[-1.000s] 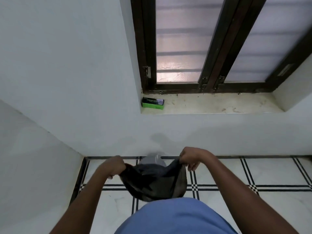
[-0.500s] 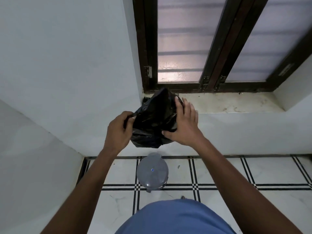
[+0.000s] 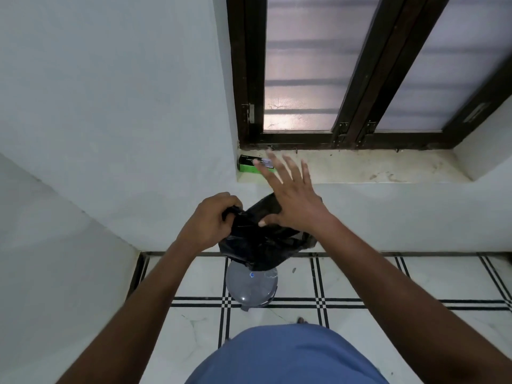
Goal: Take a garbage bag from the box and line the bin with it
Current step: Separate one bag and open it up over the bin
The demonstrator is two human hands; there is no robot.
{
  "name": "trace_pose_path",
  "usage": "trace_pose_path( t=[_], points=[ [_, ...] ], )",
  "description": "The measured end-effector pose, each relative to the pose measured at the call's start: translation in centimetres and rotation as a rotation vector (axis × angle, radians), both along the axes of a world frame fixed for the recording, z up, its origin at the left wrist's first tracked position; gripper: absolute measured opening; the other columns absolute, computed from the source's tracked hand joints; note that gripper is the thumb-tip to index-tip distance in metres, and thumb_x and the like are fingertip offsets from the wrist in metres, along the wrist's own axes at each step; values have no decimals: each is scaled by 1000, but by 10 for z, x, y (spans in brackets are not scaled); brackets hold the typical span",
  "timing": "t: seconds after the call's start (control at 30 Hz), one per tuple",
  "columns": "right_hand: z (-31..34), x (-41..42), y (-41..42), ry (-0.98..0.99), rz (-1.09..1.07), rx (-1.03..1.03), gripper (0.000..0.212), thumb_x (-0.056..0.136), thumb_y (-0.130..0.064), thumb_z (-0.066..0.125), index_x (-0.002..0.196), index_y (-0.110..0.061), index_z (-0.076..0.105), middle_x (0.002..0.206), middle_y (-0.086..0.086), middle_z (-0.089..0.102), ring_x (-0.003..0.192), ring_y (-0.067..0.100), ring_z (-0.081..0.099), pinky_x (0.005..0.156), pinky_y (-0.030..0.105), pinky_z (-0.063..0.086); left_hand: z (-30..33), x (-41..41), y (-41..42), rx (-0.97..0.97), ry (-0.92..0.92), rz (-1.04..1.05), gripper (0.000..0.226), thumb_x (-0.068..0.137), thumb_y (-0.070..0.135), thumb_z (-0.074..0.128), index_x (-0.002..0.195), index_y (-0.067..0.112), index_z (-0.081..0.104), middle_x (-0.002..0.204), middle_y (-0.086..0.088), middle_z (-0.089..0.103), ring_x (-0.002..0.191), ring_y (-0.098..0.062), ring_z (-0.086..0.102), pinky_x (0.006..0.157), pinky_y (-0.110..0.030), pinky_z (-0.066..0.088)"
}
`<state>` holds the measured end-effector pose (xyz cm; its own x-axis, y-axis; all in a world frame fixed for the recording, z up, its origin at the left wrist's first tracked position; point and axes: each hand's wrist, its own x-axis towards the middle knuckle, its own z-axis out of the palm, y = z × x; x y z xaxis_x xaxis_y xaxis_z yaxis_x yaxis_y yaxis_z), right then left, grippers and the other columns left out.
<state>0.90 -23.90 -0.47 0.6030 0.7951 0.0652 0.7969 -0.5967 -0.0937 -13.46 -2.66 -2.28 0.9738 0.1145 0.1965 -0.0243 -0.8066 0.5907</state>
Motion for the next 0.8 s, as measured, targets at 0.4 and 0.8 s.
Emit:
trace_pose_path(
  t=[0.4, 0.8],
  points=[
    [-30, 8, -31, 396, -242, -97, 31, 109, -47, 60, 103, -19, 72, 94, 3, 72, 89, 28, 69, 69, 37, 49, -55, -30, 21, -242, 572, 591, 15, 92, 19, 74, 99, 6, 76, 89, -13, 80, 72, -28, 80, 62, -37, 65],
    [-21, 11, -52, 1524, -396, 278, 40, 103, -28, 74, 124, 5, 76, 120, 18, 82, 111, 35, 80, 95, 42, 62, -30, -39, 56, -1284, 785, 245, 45, 95, 14, 64, 138, 7, 72, 136, -19, 75, 124, -41, 72, 113, -52, 51]
  ],
)
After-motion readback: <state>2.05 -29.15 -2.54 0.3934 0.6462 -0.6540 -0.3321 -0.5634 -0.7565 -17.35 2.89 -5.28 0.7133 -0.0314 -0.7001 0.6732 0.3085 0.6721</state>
